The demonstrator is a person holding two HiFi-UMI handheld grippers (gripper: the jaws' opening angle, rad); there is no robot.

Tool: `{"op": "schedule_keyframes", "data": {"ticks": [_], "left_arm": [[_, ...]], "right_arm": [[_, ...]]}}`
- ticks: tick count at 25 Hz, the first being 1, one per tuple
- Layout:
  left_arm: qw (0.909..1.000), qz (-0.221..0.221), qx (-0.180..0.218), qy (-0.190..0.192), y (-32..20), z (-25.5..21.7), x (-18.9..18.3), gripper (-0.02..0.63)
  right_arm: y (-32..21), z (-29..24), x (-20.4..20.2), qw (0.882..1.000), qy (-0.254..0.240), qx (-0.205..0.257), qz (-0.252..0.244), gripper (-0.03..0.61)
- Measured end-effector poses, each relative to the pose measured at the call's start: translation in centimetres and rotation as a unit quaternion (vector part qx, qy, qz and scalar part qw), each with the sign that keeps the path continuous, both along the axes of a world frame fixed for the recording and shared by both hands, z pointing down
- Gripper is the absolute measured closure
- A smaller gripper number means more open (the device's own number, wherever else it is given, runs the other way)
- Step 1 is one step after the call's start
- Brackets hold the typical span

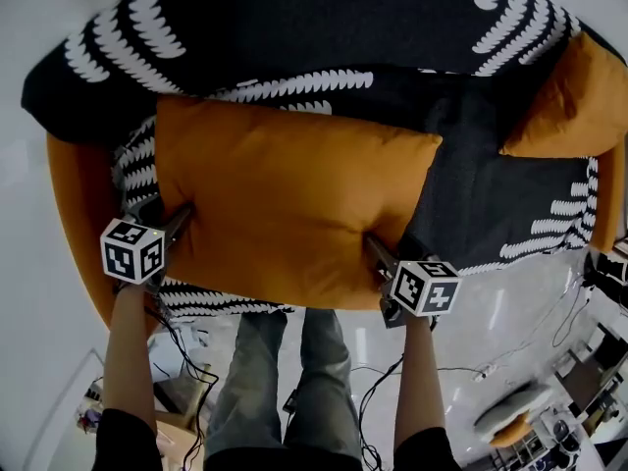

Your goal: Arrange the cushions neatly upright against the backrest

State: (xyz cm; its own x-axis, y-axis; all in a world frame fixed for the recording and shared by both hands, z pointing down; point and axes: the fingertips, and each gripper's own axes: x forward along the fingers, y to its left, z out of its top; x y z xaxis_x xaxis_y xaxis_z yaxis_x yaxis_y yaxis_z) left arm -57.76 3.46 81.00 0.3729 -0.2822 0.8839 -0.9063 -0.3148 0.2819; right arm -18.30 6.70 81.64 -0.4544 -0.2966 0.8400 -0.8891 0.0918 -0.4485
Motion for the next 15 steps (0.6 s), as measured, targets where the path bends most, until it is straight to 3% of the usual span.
{"op": "schedule_keyframes", "data": {"ticks": [6, 15], "left_arm": [[0.9991, -0.008, 0.042, -0.004, 0.2, -2.7, -0.2, 0.485], [0.9933, -0.056, 0.099, -0.017, 0.7, -7.8, -1.3, 0.531]], "right_arm": [[-0.2, -2.2, -0.9, 0.998, 0.035, 0.038, -0.032, 0.354], [-2.4, -8.1, -3.3, 0.983, 0.090, 0.133, -0.088, 0.385]]}}
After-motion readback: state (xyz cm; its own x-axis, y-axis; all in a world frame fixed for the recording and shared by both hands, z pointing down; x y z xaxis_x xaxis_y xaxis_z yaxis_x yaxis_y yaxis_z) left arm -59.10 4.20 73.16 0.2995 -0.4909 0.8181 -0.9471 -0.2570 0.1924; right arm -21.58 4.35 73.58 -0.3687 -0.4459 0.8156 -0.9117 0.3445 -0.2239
